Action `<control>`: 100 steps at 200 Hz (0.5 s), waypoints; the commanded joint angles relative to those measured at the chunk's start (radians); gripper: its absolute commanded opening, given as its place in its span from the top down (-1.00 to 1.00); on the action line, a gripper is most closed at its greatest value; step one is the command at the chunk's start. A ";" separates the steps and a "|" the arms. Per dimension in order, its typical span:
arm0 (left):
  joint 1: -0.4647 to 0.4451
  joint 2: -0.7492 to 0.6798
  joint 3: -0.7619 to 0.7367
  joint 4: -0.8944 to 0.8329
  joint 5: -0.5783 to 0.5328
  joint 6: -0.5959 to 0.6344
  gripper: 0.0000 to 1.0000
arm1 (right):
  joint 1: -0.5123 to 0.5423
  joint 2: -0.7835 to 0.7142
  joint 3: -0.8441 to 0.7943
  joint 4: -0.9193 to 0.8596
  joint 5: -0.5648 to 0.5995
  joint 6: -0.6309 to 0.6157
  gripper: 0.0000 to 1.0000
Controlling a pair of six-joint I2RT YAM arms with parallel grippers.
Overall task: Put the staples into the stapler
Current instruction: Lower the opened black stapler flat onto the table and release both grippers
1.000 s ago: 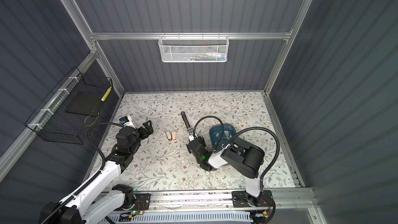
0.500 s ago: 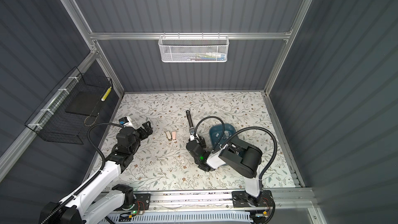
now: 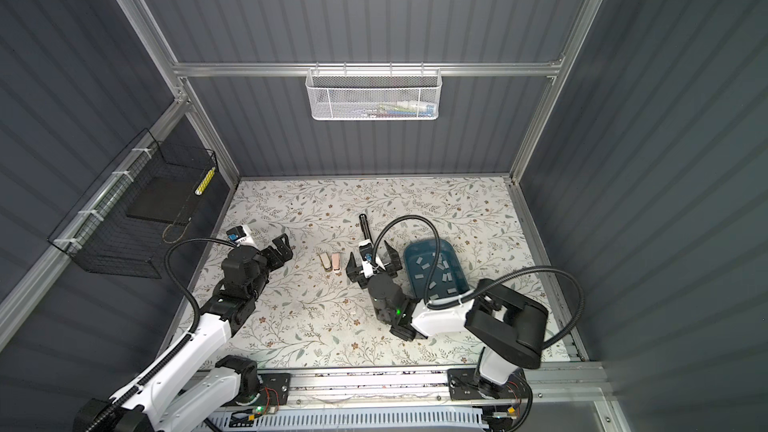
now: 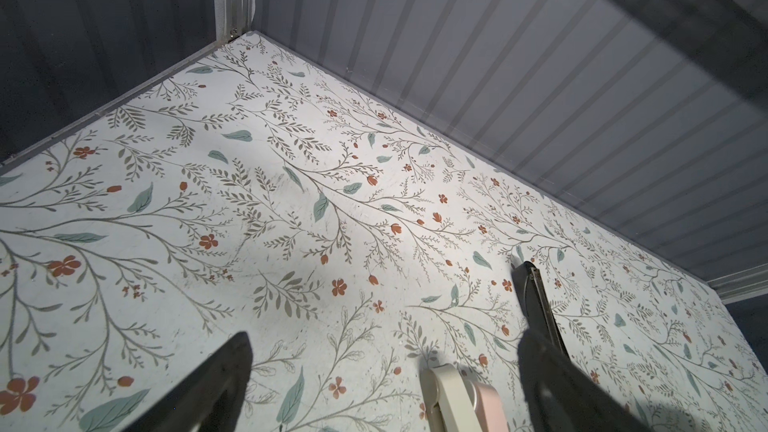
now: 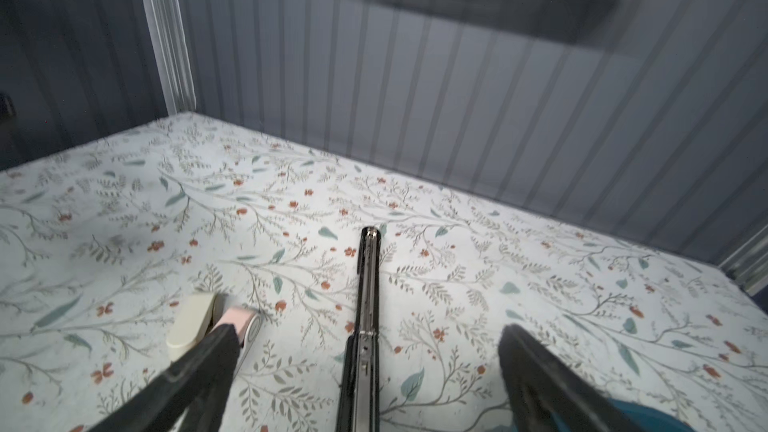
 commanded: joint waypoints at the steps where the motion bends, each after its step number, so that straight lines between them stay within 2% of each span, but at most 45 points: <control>1: 0.001 -0.010 0.019 0.010 0.000 0.038 -0.99 | -0.011 -0.121 -0.036 0.005 0.028 -0.086 -0.98; 21: 0.001 0.005 0.035 -0.005 0.021 0.045 -0.99 | -0.031 -0.269 -0.021 -0.173 0.023 -0.059 -0.98; 48: 0.001 0.002 0.043 -0.010 0.045 0.069 -1.00 | -0.135 -0.465 -0.021 -0.501 -0.098 0.126 -0.98; 80: 0.001 -0.003 0.047 0.006 0.085 0.082 -0.99 | -0.365 -0.596 -0.053 -0.677 -0.328 0.388 -0.98; 91: 0.001 -0.006 0.055 0.008 0.114 0.084 -0.99 | -0.404 -0.614 -0.044 -0.716 -0.397 0.411 -0.98; 100: 0.001 -0.010 0.062 0.017 0.148 0.083 -1.00 | -0.417 -0.623 -0.033 -0.740 -0.408 0.407 -0.98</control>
